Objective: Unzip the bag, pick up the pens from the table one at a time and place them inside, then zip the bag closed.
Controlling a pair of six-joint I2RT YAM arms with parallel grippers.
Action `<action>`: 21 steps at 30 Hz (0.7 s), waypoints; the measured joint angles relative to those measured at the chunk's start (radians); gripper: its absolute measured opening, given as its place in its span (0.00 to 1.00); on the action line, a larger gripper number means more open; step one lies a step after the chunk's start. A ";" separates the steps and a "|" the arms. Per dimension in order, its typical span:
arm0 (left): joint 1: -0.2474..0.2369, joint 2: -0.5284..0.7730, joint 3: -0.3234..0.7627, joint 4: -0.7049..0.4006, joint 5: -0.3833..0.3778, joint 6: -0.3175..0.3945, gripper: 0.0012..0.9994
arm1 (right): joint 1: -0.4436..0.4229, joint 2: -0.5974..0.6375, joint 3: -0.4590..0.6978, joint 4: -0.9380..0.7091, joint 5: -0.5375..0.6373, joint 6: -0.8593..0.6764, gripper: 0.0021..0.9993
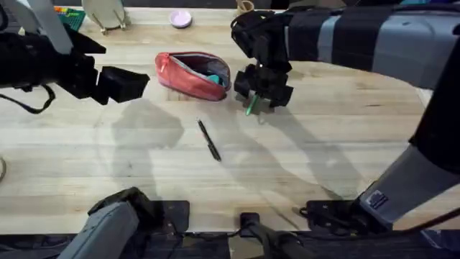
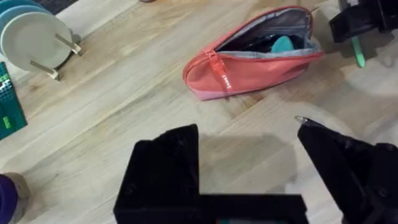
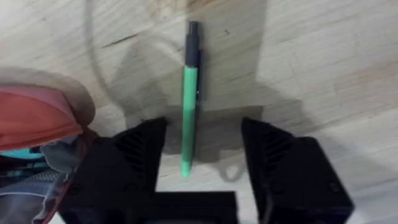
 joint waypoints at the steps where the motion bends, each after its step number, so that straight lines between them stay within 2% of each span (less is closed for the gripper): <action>1: 0.000 0.000 0.000 0.000 0.000 0.000 0.99 | -0.001 0.000 0.000 -0.002 0.000 0.002 0.66; 4: 0.000 0.000 0.000 0.000 0.000 0.000 0.99 | -0.001 0.000 0.000 -0.004 0.001 0.005 0.50; 7: 0.000 0.000 0.000 0.000 0.000 0.000 0.99 | -0.001 0.000 0.000 -0.009 0.004 0.009 0.24; 10: 0.000 0.000 0.000 0.000 0.000 0.000 0.99 | -0.002 0.000 0.000 -0.014 0.012 0.010 0.05; 21: 0.000 0.000 0.000 0.000 0.000 0.000 0.99 | -0.002 0.000 0.000 -0.016 0.016 -0.002 0.03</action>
